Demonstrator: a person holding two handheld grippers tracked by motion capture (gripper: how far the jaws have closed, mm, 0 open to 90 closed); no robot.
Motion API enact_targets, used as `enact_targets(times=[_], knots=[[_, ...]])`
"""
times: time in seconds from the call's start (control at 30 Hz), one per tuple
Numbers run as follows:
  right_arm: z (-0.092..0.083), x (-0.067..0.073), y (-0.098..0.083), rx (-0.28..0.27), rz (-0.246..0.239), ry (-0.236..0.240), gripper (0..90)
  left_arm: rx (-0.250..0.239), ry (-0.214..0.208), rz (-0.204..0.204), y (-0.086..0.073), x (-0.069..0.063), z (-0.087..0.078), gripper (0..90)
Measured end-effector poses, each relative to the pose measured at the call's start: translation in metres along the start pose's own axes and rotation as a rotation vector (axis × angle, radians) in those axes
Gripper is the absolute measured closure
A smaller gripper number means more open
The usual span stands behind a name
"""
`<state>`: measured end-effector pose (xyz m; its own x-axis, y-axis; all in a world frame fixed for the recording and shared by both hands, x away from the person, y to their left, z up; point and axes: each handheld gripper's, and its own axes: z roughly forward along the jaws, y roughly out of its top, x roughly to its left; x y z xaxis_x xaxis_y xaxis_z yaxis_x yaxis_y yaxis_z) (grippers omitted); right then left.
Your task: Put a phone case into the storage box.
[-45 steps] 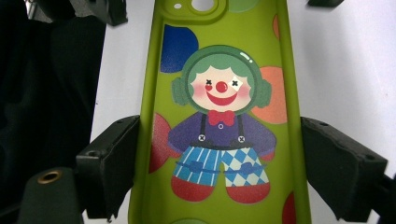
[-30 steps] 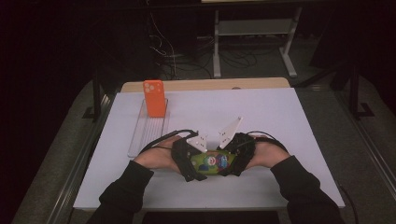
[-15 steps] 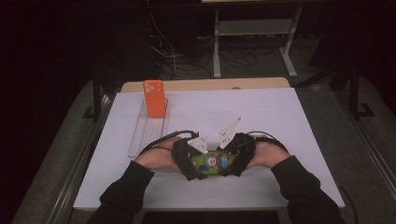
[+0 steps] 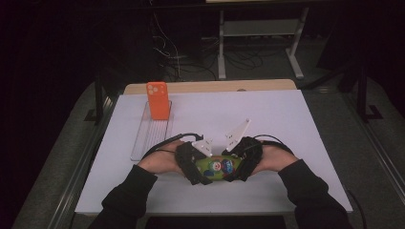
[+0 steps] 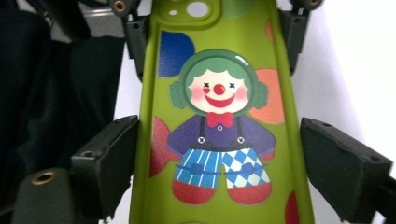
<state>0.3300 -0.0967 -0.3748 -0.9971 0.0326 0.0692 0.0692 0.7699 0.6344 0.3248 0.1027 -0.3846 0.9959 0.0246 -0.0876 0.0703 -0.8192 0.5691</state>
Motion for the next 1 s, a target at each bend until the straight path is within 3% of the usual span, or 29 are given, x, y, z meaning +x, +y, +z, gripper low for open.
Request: enact_targets(times=[0.23,0.3,0.43,0.6,0.73,0.77,0.8,0.9,0.93,0.97,1.0], knots=[[-0.011,-0.002,-0.006,-0.056,0.05,-0.05,1.6,0.004,0.027,-0.013,-0.002,0.003,-0.005,15.2],[-0.016,-0.001,-0.009,-0.056,0.098,-0.069,1.4,-0.004,0.045,-0.026,-0.002,0.003,-0.006,15.2],[-0.024,-0.003,-0.018,-0.103,0.136,-0.13,0.4,-0.048,0.087,-0.101,-0.002,0.004,-0.009,15.1],[-0.033,-0.003,-0.027,-0.153,0.223,-0.191,0.1,-0.036,0.14,-0.149,-0.004,0.005,-0.007,15.1],[-0.036,-0.002,-0.034,-0.179,0.28,-0.256,0.1,-0.013,0.196,-0.231,-0.006,0.008,-0.005,15.1],[-0.036,0.001,-0.035,-0.202,0.321,-0.254,0.1,-0.011,0.207,-0.245,-0.007,0.009,-0.005,15.1],[-0.036,0.0,-0.037,-0.214,0.316,-0.265,0.1,-0.022,0.215,-0.268,-0.007,0.009,-0.003,15.1],[-0.033,0.002,-0.043,-0.217,0.352,-0.321,0.1,-0.03,0.239,-0.297,-0.007,0.009,0.0,15.1],[-0.031,0.003,-0.044,-0.213,0.366,-0.339,0.1,-0.004,0.251,-0.283,-0.006,0.011,-0.002,15.1],[-0.03,0.003,-0.046,-0.211,0.379,-0.357,0.1,-0.034,0.266,-0.317,-0.006,0.009,0.001,15.1],[-0.029,0.004,-0.048,-0.215,0.394,-0.368,0.0,-0.015,0.272,-0.305,-0.005,0.011,-0.001,15.1]])
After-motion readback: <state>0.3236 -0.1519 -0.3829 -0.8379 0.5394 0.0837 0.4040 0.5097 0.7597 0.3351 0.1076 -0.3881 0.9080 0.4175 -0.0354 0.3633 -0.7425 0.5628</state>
